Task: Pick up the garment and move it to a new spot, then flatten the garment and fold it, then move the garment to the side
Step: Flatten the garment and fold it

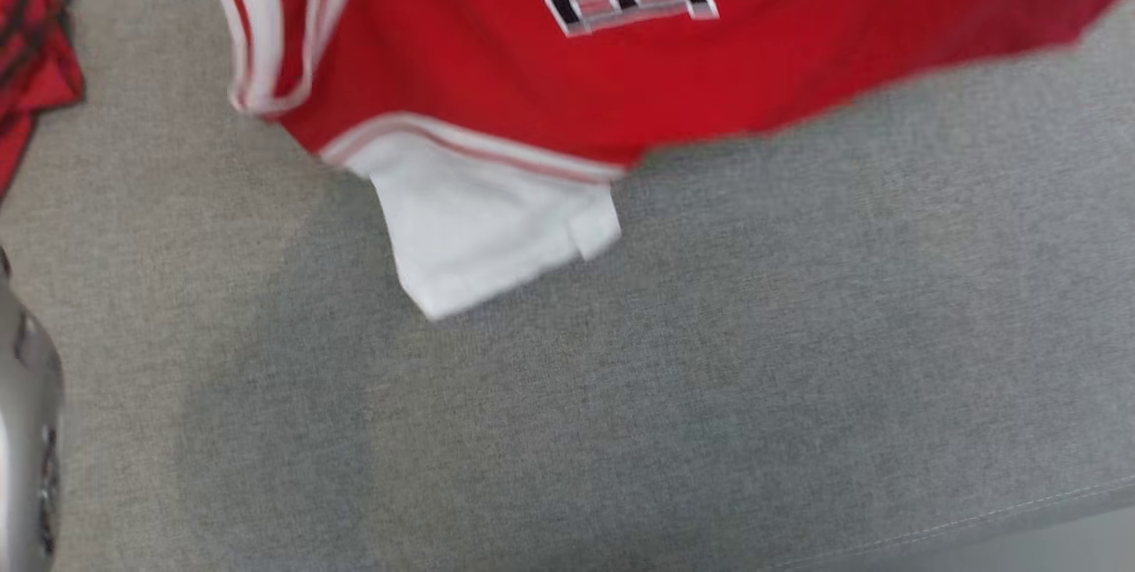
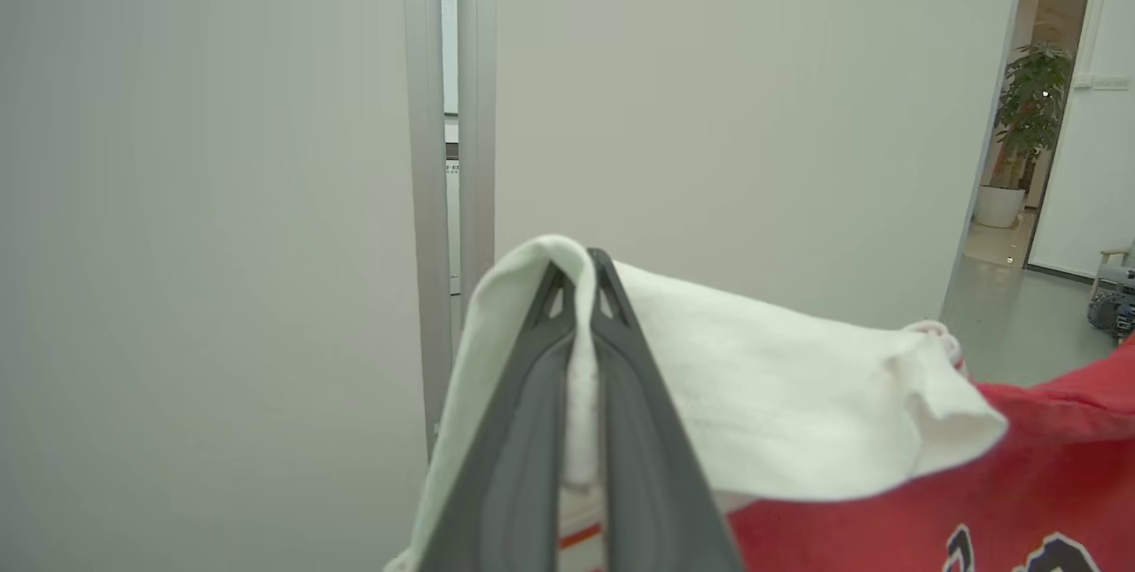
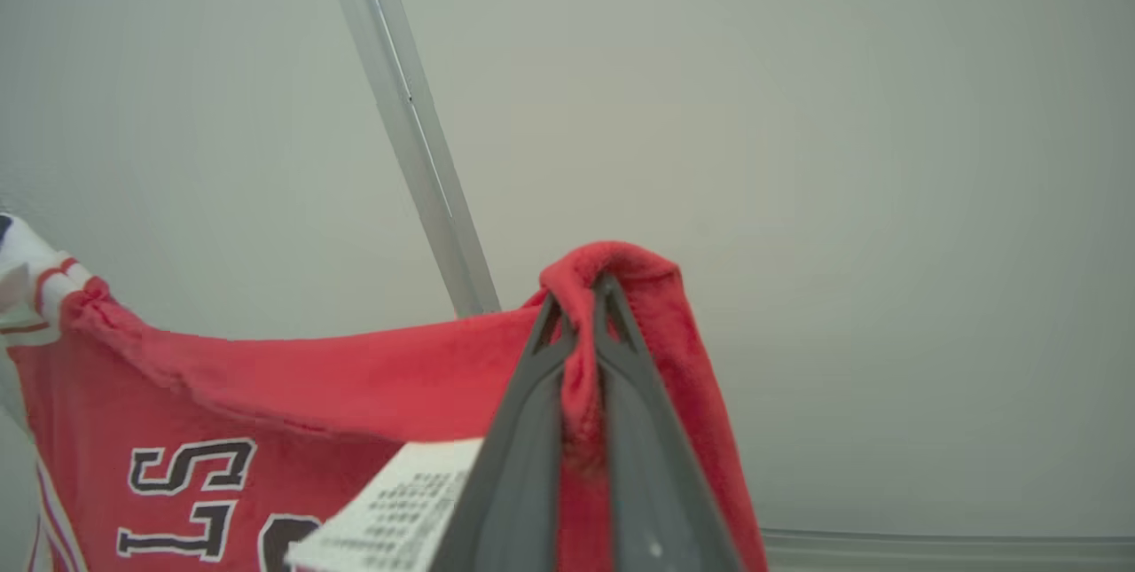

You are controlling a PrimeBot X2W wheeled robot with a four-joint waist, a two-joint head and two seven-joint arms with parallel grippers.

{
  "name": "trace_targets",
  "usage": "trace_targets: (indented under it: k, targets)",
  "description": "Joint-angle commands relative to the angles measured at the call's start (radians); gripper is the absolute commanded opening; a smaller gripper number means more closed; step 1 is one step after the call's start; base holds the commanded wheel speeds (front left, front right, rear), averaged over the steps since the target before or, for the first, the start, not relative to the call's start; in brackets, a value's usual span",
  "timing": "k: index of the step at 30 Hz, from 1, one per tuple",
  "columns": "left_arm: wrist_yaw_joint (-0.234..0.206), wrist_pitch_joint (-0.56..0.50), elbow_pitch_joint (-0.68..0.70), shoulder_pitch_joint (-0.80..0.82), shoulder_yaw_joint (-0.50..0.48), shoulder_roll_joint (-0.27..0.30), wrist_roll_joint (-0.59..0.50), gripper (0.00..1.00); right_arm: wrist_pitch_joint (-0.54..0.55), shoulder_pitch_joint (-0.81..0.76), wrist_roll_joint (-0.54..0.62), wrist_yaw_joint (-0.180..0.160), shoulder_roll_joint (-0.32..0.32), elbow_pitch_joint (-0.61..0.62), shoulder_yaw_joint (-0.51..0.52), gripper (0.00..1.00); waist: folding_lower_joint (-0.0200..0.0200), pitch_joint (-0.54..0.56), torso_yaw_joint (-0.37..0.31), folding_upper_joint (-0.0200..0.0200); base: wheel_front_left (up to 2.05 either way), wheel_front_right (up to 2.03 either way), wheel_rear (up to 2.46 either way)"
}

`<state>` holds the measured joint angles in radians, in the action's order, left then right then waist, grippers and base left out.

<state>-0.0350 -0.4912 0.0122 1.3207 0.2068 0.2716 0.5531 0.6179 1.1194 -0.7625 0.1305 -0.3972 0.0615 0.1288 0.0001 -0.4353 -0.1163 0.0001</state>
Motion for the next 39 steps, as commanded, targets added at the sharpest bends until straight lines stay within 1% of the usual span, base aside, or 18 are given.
trace_targets:
  k: [1, 3, 6, 7, 9, 10, 11, 14, 17, 20, 24, 25, 26, 30, 34, 36, 39]
  targets:
    - [0.016, 0.059, -0.093, 0.079, 0.012, -0.001, -0.044, 0.0, -0.035, 0.09, 0.059, 0.0, 0.057, -0.064, -0.016, 0.0, -0.0001, -0.201, 0.036, -0.0001, 0.0, 0.0, 0.0]
    - [0.025, 0.155, -0.232, 0.181, 0.018, -0.012, -0.089, 0.0, -0.096, 0.205, 0.135, 0.0, 0.129, -0.155, -0.032, 0.0, -0.0001, -0.236, 0.037, -0.0001, 0.0, 0.0, 0.0]
    - [0.051, 0.31, -0.424, 0.29, 0.023, -0.03, -0.128, 0.0, -0.226, 0.319, 0.218, 0.0, 0.225, -0.289, -0.03, 0.0, -0.0001, -0.243, 0.039, -0.0001, 0.0, 0.0, 0.0]
    - [0.054, 0.369, -0.482, 0.329, 0.022, -0.034, -0.143, 0.0, -0.272, 0.355, 0.251, 0.0, 0.244, -0.335, -0.029, 0.0, -0.0001, -0.243, 0.04, -0.0001, 0.0, 0.0, 0.0]
    - [0.067, 0.462, -0.561, 0.401, 0.013, -0.065, -0.135, 0.0, -0.337, 0.424, 0.292, 0.0, 0.261, -0.401, -0.029, 0.0, -0.0001, -0.262, 0.051, -0.0001, 0.0, 0.0, 0.0]
    - [0.072, 0.497, -0.595, 0.421, 0.011, -0.077, -0.135, 0.0, -0.362, 0.444, 0.306, 0.0, 0.265, -0.431, -0.027, 0.0, -0.0001, -0.272, 0.058, -0.0001, 0.0, 0.0, 0.0]
    - [0.092, 0.536, -0.638, 0.433, 0.018, -0.089, -0.132, 0.0, -0.394, 0.45, 0.318, 0.0, 0.269, -0.466, -0.038, 0.0, -0.0001, -0.279, 0.066, -0.0001, 0.0, 0.0, 0.0]
    - [0.133, 0.611, -0.743, 0.398, 0.049, -0.114, -0.123, 0.0, -0.452, 0.404, 0.298, 0.0, 0.263, -0.55, -0.075, 0.0, -0.0001, -0.268, 0.089, -0.0001, 0.0, 0.0, 0.0]
    - [0.153, 0.69, -0.811, 0.329, 0.072, -0.137, -0.098, 0.0, -0.485, 0.322, 0.267, 0.0, 0.213, -0.602, -0.134, 0.0, -0.0001, -0.245, 0.111, -0.0001, 0.0, 0.0, 0.0]
    - [0.163, 0.728, -0.843, 0.207, 0.088, -0.149, -0.07, 0.0, -0.513, 0.187, 0.208, 0.0, 0.172, -0.632, -0.193, 0.0, -0.0001, -0.198, 0.123, -0.0001, 0.0, 0.0, 0.0]
    - [0.166, 0.752, -0.802, 0.026, 0.101, -0.142, -0.034, 0.0, -0.527, 0.012, 0.107, 0.0, 0.105, -0.627, -0.266, 0.0, -0.0001, -0.13, 0.137, -0.0001, 0.0, 0.0, 0.0]
    - [0.166, 0.753, -0.781, -0.032, 0.094, -0.151, -0.011, 0.0, -0.522, -0.039, 0.084, 0.0, 0.08, -0.615, -0.292, 0.0, -0.0001, -0.113, 0.144, -0.0001, 0.0, 0.0, 0.0]
    - [0.167, 0.754, -0.76, -0.085, 0.107, -0.156, -0.012, 0.0, -0.524, -0.081, 0.059, 0.0, 0.063, -0.604, -0.31, 0.0, -0.0001, -0.097, 0.15, -0.0001, 0.0, 0.0, 0.0]
    - [0.164, 0.757, -0.628, -0.35, 0.139, -0.175, 0.02, 0.0, -0.531, -0.281, -0.04, 0.0, -0.02, -0.564, -0.366, 0.0, -0.0001, 0.009, 0.175, -0.0001, 0.0, 0.0, 0.0]
    - [0.121, 0.748, -0.465, -0.639, 0.168, -0.19, 0.052, 0.0, -0.53, -0.481, -0.101, 0.0, -0.083, -0.532, -0.415, 0.0, -0.0001, 0.125, 0.198, -0.0001, 0.0, 0.0, 0.0]
    - [0.092, 0.72, -0.378, -0.779, 0.17, -0.191, 0.083, 0.0, -0.532, -0.554, -0.131, 0.0, -0.088, -0.517, -0.432, 0.0, -0.0001, 0.169, 0.193, -0.0001, 0.0, 0.0, 0.0]
    - [0.03, 0.67, -0.209, -1.023, 0.164, -0.166, 0.126, 0.0, -0.543, -0.67, -0.153, 0.0, -0.102, -0.5, -0.471, 0.0, -0.0001, 0.245, 0.18, -0.0001, 0.0, 0.0, 0.0]
